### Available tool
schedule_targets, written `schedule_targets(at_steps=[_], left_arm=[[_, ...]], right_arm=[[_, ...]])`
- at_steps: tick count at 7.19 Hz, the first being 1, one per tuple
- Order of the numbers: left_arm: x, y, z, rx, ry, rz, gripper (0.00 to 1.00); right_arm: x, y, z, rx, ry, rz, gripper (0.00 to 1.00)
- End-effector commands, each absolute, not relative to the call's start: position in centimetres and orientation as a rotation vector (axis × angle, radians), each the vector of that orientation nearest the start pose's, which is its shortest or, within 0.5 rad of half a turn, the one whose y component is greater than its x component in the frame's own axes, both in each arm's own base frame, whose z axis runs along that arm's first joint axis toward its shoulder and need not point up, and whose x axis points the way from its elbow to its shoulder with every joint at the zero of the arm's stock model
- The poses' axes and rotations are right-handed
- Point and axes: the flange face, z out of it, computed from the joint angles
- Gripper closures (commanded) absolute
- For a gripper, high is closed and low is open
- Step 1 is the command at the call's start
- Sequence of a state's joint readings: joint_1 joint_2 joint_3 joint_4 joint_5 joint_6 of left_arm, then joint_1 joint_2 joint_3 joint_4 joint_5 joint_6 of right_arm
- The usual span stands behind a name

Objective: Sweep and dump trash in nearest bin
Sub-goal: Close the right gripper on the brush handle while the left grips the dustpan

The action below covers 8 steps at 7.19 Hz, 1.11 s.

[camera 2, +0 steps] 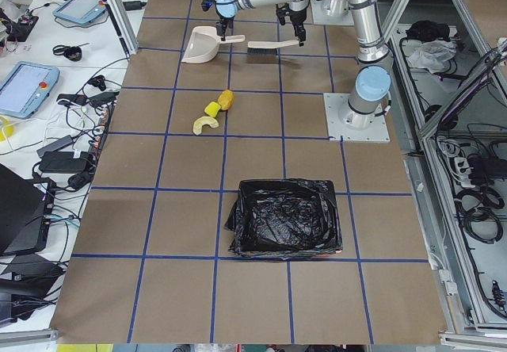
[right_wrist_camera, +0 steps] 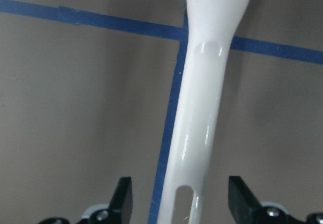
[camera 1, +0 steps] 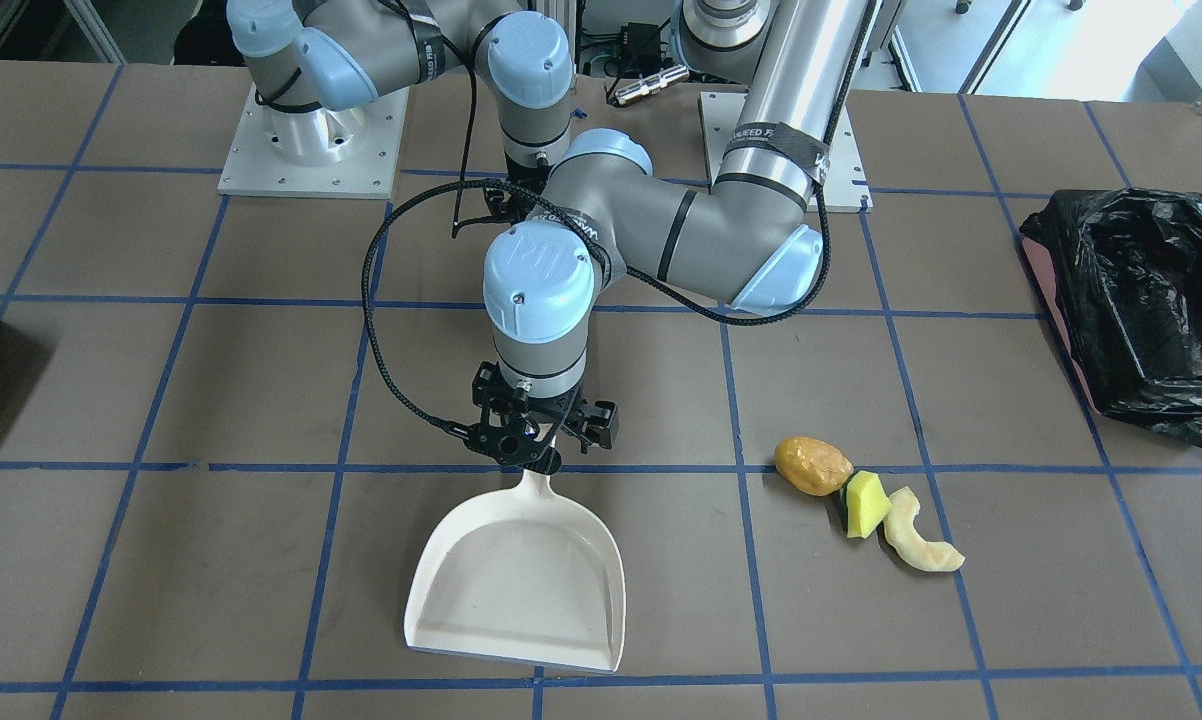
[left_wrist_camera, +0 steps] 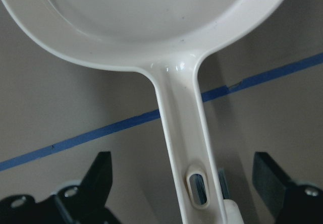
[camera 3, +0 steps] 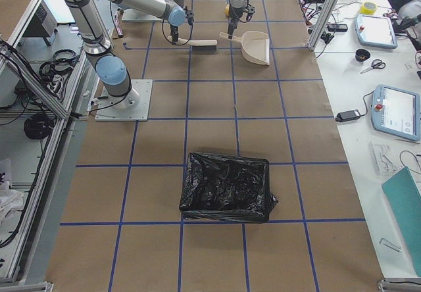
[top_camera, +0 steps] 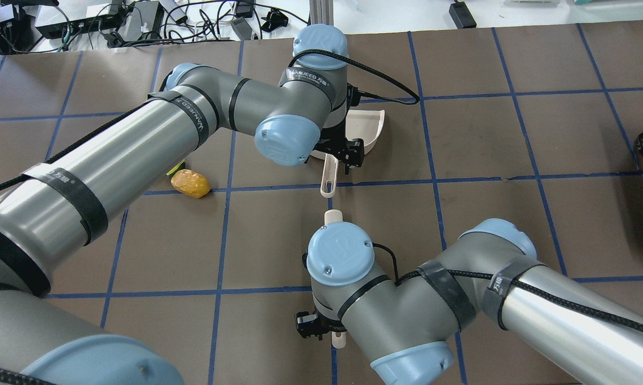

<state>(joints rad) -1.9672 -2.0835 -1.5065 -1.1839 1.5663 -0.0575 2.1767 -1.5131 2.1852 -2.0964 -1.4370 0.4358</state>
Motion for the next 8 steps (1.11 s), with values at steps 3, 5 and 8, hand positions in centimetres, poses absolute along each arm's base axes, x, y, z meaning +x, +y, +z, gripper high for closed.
schedule_targets(at_steps=[3,5,8], left_arm=[[-37.51,-54.38,24.23,0.517,3.084,0.154,0.43],[-37.62,-54.47,24.52,0.516,3.092,0.147,0.41],[-37.80,-54.48,24.41,0.455,3.116,0.154,0.44]], right_arm=[[35.79,-25.84,22.79,-0.236,3.074,0.312,0.76],[35.80,-25.86,22.96,-0.237,3.073,0.308,1.00],[35.48,-25.44,23.65,-0.064,3.094,0.306,1.00]])
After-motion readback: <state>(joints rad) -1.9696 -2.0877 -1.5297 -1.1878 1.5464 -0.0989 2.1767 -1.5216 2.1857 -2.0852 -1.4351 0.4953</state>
